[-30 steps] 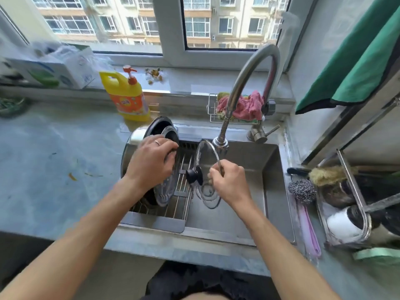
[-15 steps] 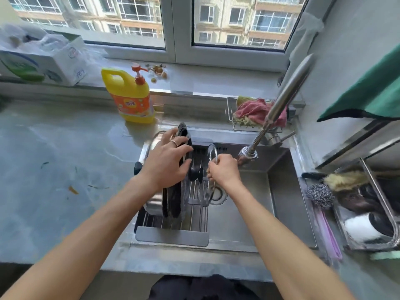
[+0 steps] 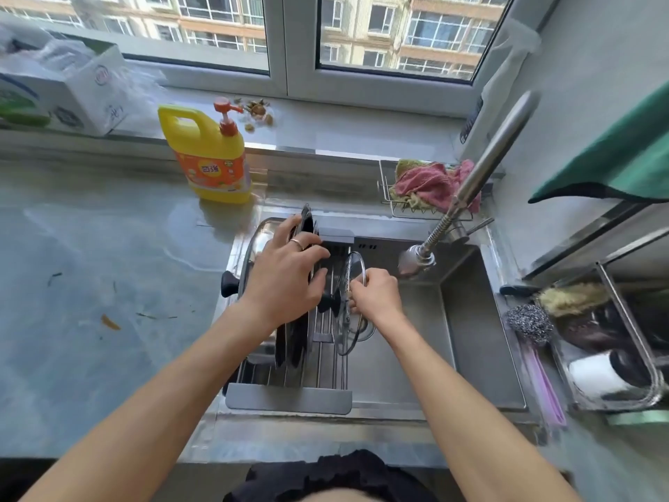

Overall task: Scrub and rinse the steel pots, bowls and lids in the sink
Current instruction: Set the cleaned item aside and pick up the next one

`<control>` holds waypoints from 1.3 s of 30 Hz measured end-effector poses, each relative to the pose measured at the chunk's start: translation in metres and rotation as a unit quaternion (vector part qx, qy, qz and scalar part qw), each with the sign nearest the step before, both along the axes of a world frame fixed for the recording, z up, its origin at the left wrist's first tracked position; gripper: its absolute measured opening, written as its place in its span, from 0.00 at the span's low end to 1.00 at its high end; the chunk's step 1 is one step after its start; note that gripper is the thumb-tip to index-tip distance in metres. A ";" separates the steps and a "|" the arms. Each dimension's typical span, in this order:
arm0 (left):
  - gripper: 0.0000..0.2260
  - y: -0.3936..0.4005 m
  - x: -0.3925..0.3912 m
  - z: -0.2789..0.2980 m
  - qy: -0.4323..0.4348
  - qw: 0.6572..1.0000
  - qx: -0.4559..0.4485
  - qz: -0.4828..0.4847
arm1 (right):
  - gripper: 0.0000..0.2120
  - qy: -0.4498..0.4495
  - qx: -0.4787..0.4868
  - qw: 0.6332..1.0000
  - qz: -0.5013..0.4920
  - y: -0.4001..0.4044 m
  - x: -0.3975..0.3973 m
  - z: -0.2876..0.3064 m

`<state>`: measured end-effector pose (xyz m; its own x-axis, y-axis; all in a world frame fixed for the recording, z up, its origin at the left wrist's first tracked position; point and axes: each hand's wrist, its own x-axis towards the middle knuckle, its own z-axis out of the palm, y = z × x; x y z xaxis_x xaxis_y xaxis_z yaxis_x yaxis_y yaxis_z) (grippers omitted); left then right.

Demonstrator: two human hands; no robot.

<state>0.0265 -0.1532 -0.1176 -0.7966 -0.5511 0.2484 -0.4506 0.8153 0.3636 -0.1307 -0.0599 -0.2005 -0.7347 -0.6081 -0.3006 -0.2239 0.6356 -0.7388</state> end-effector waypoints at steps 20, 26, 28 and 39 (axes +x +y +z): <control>0.09 0.013 0.008 0.016 0.076 0.997 -0.024 -0.006 | 0.11 -0.029 -0.030 0.999 -0.017 0.044 -0.002 0.031; 0.10 0.041 -0.006 0.037 0.054 0.994 0.036 -0.083 | 0.04 0.034 -0.005 0.999 0.009 0.070 -0.007 0.054; 0.10 0.041 -0.016 0.040 0.015 0.994 0.074 -0.085 | 0.03 0.054 -0.008 0.998 0.015 0.079 -0.010 0.068; 0.09 0.055 -0.080 0.041 -0.122 0.971 0.098 -0.181 | 0.04 0.158 0.024 0.984 -0.076 0.155 -0.021 0.108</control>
